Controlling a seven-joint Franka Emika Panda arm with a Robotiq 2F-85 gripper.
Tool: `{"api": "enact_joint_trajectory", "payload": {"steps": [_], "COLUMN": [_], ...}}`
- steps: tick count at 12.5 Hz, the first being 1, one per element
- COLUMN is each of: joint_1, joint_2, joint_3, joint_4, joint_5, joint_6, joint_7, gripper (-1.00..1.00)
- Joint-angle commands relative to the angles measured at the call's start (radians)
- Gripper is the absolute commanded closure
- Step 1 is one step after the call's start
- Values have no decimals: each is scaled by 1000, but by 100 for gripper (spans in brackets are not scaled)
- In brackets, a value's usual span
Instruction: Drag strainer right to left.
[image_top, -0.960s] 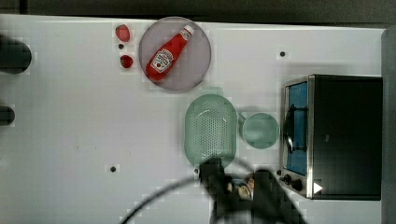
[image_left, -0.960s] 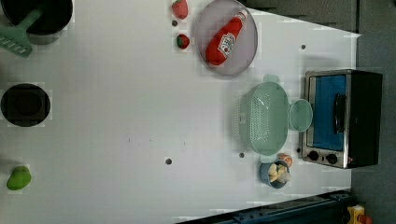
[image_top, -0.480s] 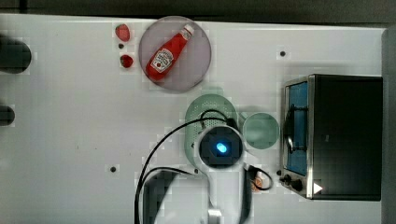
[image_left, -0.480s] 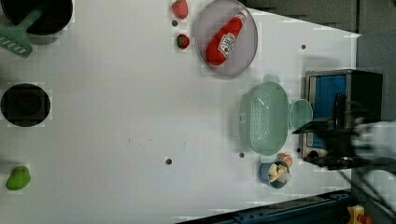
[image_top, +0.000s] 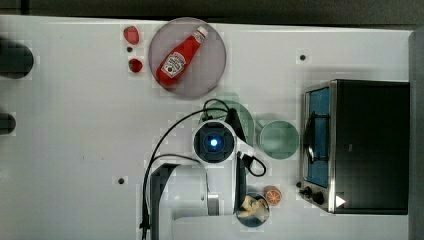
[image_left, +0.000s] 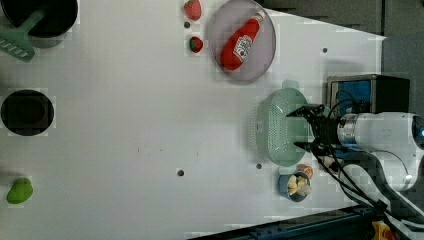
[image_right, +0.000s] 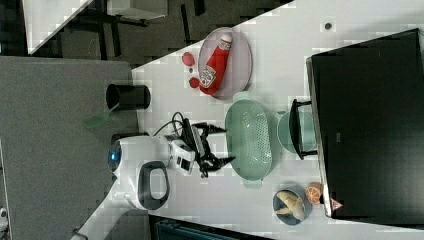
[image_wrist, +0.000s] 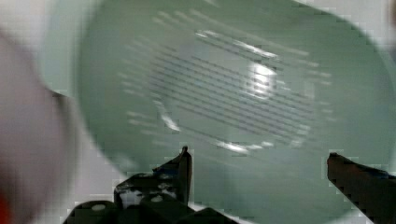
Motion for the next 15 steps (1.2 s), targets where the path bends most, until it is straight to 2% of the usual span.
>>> {"api": "enact_joint_trajectory", "payload": {"steps": [1,4,7,15], "joint_1": [-17,-5,13,91], "joint_2": [111,206,265,309], "joint_3": [5,12,26,37], "joint_4": [-8,-9,-8,20], "joint_5": [4,4,4,9], "joint_6": [97,204,289,294], "joint_7": [155,292,306,330], "gripper": [-100,-100,-100,-100]}}
